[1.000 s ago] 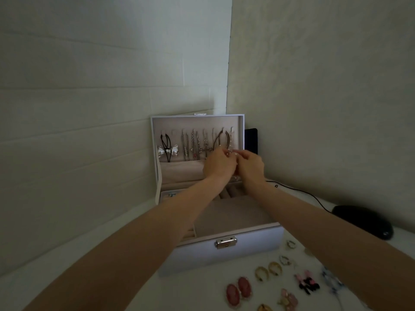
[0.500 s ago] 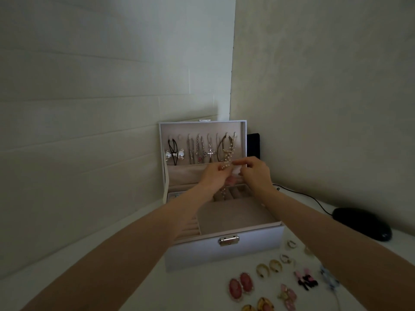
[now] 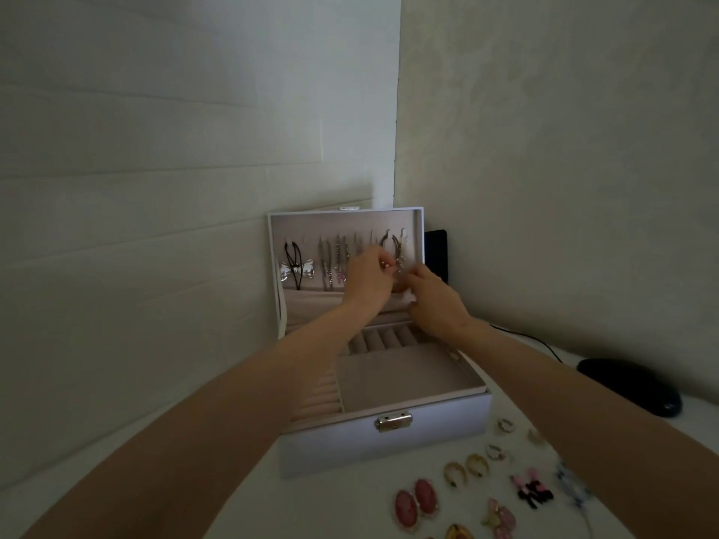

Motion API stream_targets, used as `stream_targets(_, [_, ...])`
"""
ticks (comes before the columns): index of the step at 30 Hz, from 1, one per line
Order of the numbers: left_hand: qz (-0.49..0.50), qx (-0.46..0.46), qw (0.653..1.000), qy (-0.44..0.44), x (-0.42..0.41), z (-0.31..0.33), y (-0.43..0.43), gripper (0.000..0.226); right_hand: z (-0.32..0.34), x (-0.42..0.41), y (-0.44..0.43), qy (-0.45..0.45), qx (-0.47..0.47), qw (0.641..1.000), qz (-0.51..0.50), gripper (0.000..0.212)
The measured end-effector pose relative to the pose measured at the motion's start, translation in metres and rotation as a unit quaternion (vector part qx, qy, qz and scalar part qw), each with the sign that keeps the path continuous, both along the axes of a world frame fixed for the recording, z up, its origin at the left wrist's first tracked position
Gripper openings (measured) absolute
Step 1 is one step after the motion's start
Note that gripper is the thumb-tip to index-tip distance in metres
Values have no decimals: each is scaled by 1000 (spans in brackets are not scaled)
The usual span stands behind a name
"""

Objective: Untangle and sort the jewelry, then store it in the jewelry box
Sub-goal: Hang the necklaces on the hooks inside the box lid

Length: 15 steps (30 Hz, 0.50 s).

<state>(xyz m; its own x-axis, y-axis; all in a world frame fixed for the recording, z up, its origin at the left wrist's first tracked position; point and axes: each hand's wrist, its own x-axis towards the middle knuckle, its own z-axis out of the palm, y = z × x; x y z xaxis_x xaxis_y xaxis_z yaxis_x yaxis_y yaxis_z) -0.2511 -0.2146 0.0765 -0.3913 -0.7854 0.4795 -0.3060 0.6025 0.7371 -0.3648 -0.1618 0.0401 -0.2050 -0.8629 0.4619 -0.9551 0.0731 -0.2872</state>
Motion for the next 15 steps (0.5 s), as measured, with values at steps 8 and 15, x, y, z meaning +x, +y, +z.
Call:
stream_targets(8, [12, -153, 954, -258, -6, -7, -6, 24, 10, -17, 0, -71, -18, 996, 59, 43])
stream_targets(15, [75, -198, 931, -298, -4, -9, -10, 31, 13, -17, 3, -166, -28, 982, 81, 38])
